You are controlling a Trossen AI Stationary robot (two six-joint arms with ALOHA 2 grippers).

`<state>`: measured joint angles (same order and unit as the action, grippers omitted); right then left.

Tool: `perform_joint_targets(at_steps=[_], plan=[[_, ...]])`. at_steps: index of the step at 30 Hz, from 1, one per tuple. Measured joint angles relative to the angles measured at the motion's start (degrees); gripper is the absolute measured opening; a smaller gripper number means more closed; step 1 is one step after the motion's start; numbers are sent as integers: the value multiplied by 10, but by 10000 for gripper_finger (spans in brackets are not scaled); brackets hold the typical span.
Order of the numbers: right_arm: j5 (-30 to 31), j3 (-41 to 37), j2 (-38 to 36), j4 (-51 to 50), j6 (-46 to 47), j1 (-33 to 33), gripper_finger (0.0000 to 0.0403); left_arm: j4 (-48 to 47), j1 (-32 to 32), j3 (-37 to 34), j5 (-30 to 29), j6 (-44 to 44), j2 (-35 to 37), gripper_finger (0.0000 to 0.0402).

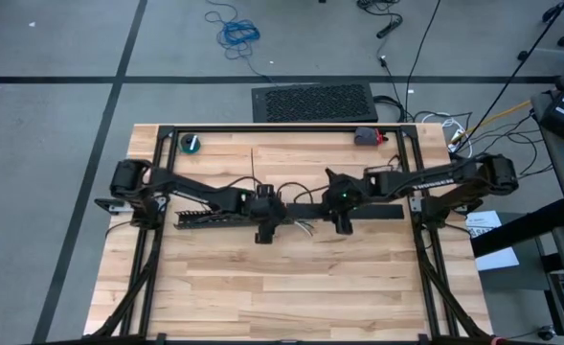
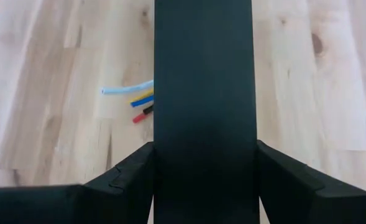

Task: Ziptie cables
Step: Put the cable duct cover on

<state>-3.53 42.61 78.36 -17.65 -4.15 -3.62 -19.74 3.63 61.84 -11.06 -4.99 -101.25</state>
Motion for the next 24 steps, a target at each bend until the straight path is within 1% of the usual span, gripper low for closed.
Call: perform_joint_targets(at_steps=[6,9,12,17,21,24], plan=[[35,0,26,5,-10,16,221,27,-22,0,36,2,-20,286],[40,0,35,10,-13,18,221,36,-29,0,37,6,-37,286],[57,1,41,15,-26,19,221,41,-38,0,36,27,-60,286],[76,1,47,16,-50,15,221,55,-44,2,32,46,-76,286],[95,32,57,-14,-67,9,221,72,-43,1,30,50,-78,282],[96,71,70,-52,-69,4,221,73,-43,1,29,61,-79,268]])
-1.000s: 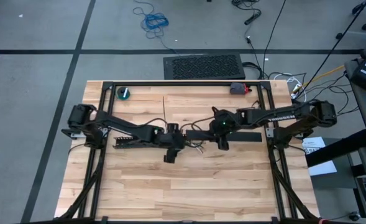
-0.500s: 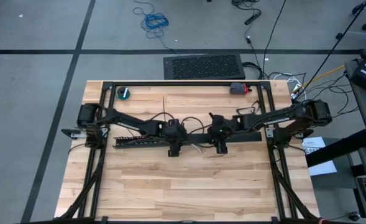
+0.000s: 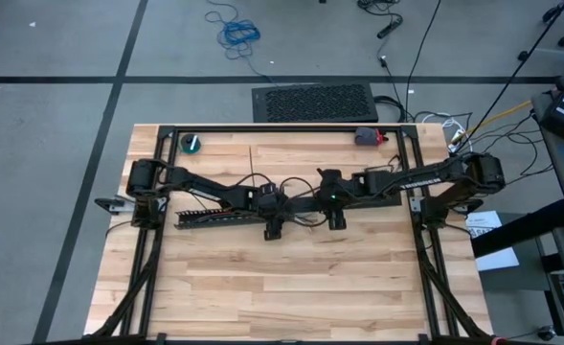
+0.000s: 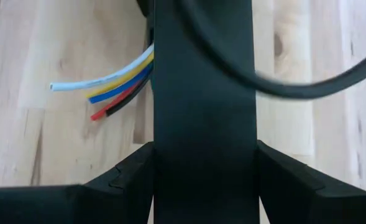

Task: Ziptie cables
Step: Put the cable duct cover on, then insert the cable duct cover

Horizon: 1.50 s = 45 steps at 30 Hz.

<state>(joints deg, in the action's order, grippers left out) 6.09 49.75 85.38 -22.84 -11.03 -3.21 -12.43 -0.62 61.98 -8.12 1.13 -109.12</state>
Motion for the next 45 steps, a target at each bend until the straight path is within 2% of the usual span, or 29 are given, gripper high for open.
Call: perform_joint_targets(at_steps=[6,14,18,31,37,45], plan=[[-5,82,53,-105,27,-2,221,-2,3,0,-3,0,0,251],[-7,149,113,-165,37,-2,221,-3,4,0,-4,0,0,249],[-30,155,117,-169,46,-6,221,-3,4,0,-4,-1,0,249],[-36,155,99,-182,54,-17,221,-4,4,0,-4,-3,-1,249],[-62,154,99,-177,52,-16,221,-4,6,-1,-4,-4,-1,248],[-75,125,100,-147,56,-16,221,-4,9,-1,-5,-3,-1,248]])
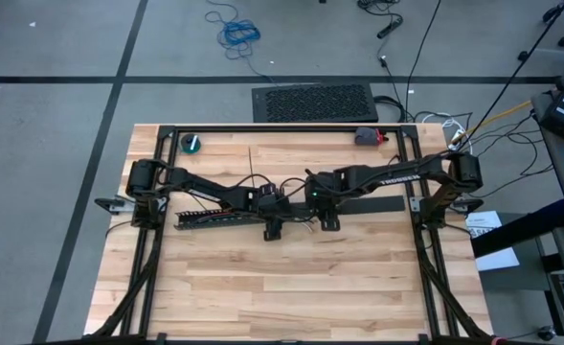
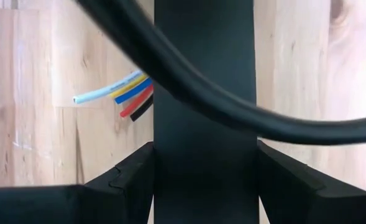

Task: Ziptie cables
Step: Insert the cable duct cover

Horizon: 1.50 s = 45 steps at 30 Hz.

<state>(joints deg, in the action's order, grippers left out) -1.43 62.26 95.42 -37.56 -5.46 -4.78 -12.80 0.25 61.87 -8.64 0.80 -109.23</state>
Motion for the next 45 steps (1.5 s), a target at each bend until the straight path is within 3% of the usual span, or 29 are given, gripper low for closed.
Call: perform_joint_targets(at_steps=[26,32,45], plan=[[-9,-7,11,30,-29,-16,221,3,3,0,-2,-7,0,248],[-14,-7,11,31,-29,-16,246,3,5,0,-2,-7,0,248],[-18,-7,12,34,-43,-12,250,3,6,0,-3,-8,0,248]])
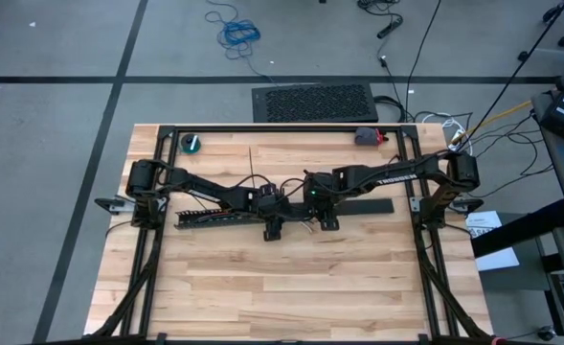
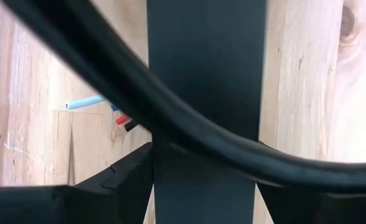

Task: Ziptie cables
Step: Insert the cable duct cover

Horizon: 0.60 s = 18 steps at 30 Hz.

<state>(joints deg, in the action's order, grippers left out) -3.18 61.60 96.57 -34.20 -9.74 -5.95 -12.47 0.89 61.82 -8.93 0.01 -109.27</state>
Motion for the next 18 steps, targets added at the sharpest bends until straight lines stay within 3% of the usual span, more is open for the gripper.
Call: perform_joint_targets(at_steps=[13,18], plan=[[-3,0,2,15,-1,-3,238,0,0,0,0,0,0,248],[-4,2,39,11,-4,-14,238,0,0,0,1,1,0,248]])
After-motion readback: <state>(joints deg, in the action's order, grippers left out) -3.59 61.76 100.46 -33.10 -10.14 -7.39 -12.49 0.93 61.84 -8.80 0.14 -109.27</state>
